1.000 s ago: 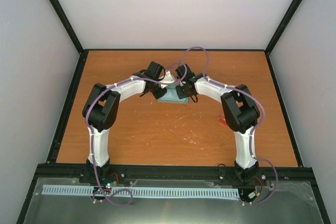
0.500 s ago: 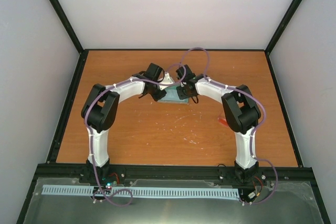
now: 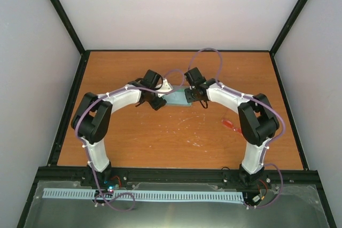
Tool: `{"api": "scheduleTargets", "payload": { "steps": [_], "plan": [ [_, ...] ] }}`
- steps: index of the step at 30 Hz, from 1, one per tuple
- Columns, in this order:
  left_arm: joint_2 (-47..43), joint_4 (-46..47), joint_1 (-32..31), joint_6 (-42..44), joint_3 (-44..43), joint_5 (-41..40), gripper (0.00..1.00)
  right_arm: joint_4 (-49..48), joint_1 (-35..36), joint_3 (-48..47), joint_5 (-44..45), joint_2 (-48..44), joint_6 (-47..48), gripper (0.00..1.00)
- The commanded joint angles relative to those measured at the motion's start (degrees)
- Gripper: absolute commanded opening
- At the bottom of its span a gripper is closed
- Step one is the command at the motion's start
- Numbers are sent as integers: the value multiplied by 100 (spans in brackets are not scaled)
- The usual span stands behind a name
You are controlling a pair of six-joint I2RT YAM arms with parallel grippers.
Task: Organize the sunglasses
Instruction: Place the glasses cleaning cloth in the sunglasses case, then pick up the sunglasses from the center of the board.
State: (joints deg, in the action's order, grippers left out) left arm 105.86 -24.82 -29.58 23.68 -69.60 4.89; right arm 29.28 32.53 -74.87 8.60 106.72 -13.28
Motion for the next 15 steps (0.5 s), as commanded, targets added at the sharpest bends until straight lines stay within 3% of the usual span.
{"api": "scheduleTargets", "payload": {
  "steps": [1, 6, 9, 15],
  "plan": [
    [-352, 194, -64, -185, 157, -128, 68, -18, 39, 225, 259, -440, -234, 49],
    [-803, 221, 13, -285, 453, -450, 72, 375, -23, 657, 709, -1290, -802, 51],
    [-1090, 6, 311, -530, 501, -154, 72, 824, -365, 963, 876, -1990, -1416, 53],
    [-1417, -52, 668, -575, 663, -91, 74, 2012, -2236, 1651, 487, -3440, -2583, 50]
  ]
}}
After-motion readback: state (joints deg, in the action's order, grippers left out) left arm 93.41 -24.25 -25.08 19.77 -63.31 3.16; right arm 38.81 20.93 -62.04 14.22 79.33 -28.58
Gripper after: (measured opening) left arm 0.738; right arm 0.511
